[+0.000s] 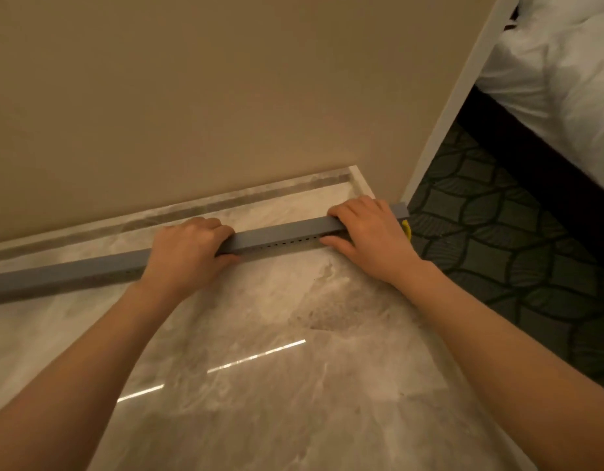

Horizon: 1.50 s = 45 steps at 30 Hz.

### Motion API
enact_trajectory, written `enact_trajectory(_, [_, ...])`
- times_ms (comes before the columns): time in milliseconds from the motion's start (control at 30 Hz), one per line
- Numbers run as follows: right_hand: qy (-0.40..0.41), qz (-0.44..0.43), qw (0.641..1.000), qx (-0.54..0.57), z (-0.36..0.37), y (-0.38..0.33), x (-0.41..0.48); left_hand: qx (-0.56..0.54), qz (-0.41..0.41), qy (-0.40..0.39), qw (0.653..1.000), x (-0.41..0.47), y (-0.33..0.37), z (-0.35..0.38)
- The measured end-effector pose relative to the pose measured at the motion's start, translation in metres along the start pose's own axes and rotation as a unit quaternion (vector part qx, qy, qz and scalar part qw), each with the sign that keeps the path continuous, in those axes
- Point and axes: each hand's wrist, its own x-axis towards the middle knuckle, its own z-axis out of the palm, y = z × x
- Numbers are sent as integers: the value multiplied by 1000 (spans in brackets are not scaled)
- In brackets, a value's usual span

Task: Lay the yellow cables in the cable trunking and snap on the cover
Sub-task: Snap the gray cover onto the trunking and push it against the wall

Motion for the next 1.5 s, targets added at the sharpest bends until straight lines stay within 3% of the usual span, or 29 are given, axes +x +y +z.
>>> enact_trajectory(300, [72,43,991,105,24,1,50,23,-26,31,999,28,-11,3])
enact_trajectory(700, [105,67,976,176,34,14,92,46,-45,2,998,60,-35,8])
enact_trajectory(967, [112,66,975,178,34,2,83,-2,-129,-32,991,41,-44,4])
enact_trajectory(1233, [73,8,982,175,33,-61,82,-30,-193,-22,980,-21,-48,-16])
enact_trajectory(1500, [45,-84,973,210,28,-172,89,-26,-267,-13,963,-111,-79,-39])
